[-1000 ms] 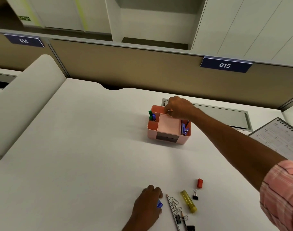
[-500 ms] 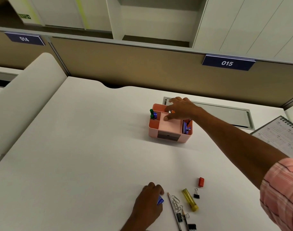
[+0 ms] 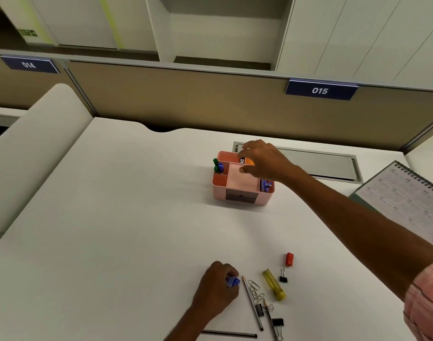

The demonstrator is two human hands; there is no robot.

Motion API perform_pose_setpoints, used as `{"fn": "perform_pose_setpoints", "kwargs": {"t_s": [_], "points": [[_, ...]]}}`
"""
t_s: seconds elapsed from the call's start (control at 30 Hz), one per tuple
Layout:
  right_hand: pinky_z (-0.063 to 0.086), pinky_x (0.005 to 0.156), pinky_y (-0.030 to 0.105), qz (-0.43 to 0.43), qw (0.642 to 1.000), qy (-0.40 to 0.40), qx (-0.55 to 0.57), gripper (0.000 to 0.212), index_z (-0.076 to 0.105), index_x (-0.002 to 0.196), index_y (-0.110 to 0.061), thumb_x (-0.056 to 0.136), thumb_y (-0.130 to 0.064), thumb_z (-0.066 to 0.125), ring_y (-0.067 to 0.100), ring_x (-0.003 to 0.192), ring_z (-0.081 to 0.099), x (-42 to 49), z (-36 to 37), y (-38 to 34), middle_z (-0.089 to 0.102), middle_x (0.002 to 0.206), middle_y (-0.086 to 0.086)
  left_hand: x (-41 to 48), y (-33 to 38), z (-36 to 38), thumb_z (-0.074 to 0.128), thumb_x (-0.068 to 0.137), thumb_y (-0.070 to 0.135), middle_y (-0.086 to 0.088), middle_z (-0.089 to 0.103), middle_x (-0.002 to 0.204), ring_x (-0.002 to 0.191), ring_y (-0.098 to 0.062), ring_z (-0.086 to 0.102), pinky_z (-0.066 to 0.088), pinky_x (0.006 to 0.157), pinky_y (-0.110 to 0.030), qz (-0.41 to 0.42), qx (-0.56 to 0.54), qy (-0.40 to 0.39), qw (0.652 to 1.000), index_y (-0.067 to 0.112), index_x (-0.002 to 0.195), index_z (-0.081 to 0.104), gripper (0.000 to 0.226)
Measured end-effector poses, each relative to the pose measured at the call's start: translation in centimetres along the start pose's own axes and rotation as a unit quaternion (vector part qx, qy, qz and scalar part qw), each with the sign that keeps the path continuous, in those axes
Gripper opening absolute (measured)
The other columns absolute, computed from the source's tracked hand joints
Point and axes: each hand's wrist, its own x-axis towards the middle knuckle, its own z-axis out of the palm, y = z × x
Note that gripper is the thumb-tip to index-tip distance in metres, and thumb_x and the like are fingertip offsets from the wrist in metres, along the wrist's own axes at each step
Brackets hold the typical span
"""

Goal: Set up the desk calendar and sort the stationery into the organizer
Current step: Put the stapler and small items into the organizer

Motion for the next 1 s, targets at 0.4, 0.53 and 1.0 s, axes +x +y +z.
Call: {"fn": "perform_pose_setpoints", "kwargs": {"t_s": [0.4, 0.53, 1.0], "points": [[0.059, 0.084, 0.026, -0.006, 0.943, -0.124, 0.309, 0.036, 0.074, 0.119, -0.027, 0.087, -0.012, 0.079, 0.004, 0.101, 0.066, -11.3, 2.4, -4.3, 0.068, 0.116, -0.013, 1.9, 6.0, -5.0, 0.078, 0.087, 0.009, -0.006, 0.074, 0.105, 0.095, -0.021, 0.072, 0.065, 0.082, -0.046, -0.026, -0.383, 0.058, 0.922, 0.030, 0.123, 0.066, 0.043], [0.061, 0.084, 0.025, -0.034, 0.938, -0.121, 0.322, 0.036, 0.076, 0.117, -0.025, 0.088, -0.003, 0.077, 0.007, 0.099, 0.068, -12.4, 2.6, -4.6, 0.069, 0.113, -0.013, 2.6, 8.1, -6.4, 0.077, 0.089, 0.008, -0.007, 0.075, 0.111, 0.103, -0.030, 0.073, 0.063, 0.087, -0.048, 0.003, -0.420, 0.055, 0.906, 0.027, 0.127, 0.065, 0.044], [0.054, 0.070, 0.018, -0.053, 0.980, 0.047, 0.186, 0.023, 0.080, 0.108, -0.018, 0.086, -0.011, 0.081, 0.009, 0.082, 0.066, -7.0, -3.6, -2.0, 0.075, 0.102, -0.004, 3.8, 9.4, -7.0, 0.076, 0.092, 0.016, -0.001, 0.076, 0.110, 0.105, -0.022, 0.073, 0.063, 0.090, -0.041, -0.010, -0.435, 0.103, 0.895, 0.026, 0.123, 0.068, 0.033]]}}
